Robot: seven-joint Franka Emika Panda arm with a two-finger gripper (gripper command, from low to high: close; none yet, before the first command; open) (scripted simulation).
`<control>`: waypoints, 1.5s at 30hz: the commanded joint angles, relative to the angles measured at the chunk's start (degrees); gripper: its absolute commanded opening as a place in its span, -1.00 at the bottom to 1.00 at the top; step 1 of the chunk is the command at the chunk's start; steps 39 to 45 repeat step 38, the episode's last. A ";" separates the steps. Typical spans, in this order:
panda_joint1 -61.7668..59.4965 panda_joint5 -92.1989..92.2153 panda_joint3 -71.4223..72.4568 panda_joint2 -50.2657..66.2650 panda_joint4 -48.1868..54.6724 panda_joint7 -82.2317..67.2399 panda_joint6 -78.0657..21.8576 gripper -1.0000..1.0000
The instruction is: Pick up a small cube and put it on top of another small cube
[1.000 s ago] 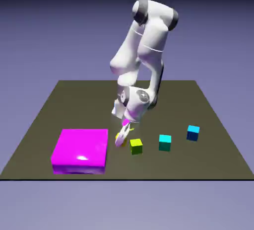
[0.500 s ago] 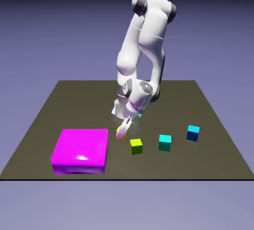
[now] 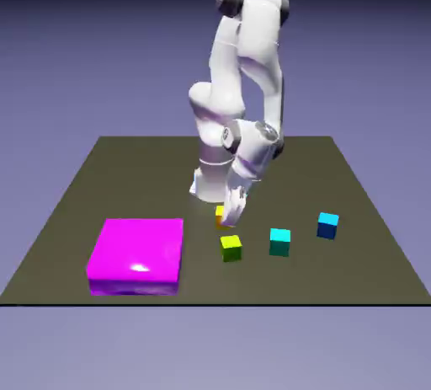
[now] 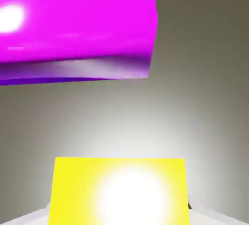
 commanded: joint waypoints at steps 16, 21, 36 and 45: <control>-18.88 -4.44 18.84 -0.48 1.76 0.11 5.62 -1.00; -29.26 -5.54 28.53 -0.75 1.88 1.13 8.57 -1.00; -26.93 -5.29 26.36 -0.69 1.86 0.90 7.91 1.00; -22.78 -4.85 22.48 -0.58 1.81 0.49 6.73 1.00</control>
